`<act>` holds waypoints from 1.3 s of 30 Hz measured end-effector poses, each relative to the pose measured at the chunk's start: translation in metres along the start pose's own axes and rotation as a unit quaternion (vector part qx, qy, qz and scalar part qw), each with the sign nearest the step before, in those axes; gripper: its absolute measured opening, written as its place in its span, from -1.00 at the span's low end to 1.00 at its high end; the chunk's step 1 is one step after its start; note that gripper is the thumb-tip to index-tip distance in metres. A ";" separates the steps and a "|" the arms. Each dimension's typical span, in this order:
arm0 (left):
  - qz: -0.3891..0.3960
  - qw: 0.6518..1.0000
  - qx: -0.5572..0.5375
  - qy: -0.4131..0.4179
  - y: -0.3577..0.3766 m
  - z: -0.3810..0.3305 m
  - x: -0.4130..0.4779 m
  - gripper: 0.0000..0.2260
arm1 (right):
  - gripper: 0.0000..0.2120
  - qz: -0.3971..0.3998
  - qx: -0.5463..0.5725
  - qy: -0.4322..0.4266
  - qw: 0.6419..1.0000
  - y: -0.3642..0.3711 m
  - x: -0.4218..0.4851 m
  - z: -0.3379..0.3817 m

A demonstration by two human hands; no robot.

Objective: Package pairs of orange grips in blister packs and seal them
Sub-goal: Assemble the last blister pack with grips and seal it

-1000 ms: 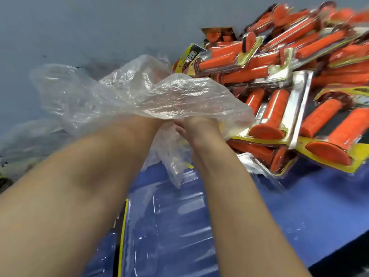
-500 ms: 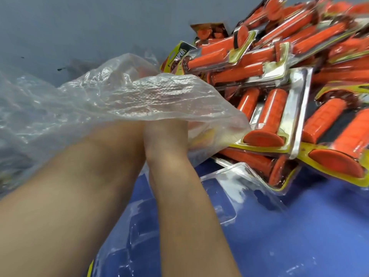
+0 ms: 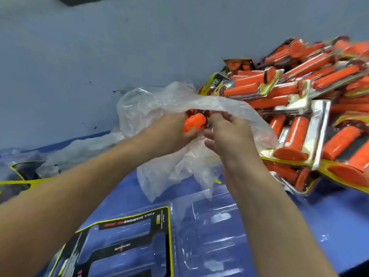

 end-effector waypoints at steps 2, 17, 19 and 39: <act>-0.040 0.995 -0.090 -0.026 -0.009 0.003 -0.048 -0.85 | -0.97 0.007 -0.042 -0.036 0.998 0.001 -0.033 0.010; -0.201 0.939 -0.275 -0.048 -0.020 0.026 -0.254 -0.61 | -0.73 0.244 -0.280 -0.170 0.913 0.089 -0.161 -0.035; -0.245 0.936 -0.246 -0.067 -0.027 0.030 -0.261 -0.48 | -0.80 0.225 -0.305 -0.211 0.901 0.094 -0.162 -0.033; -0.397 0.889 -0.225 -0.042 -0.073 0.019 -0.277 -0.90 | -0.60 0.247 -0.347 -0.180 0.887 0.113 -0.174 -0.045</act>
Point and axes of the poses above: each hand's wrist, its own x-axis towards the middle knuckle, its own y-axis out of the palm, z = x × y, the point moved 10 cm from there along x, towards the middle knuckle, and after that the axes turned 13 degrees about y, right-handed, at the moved point
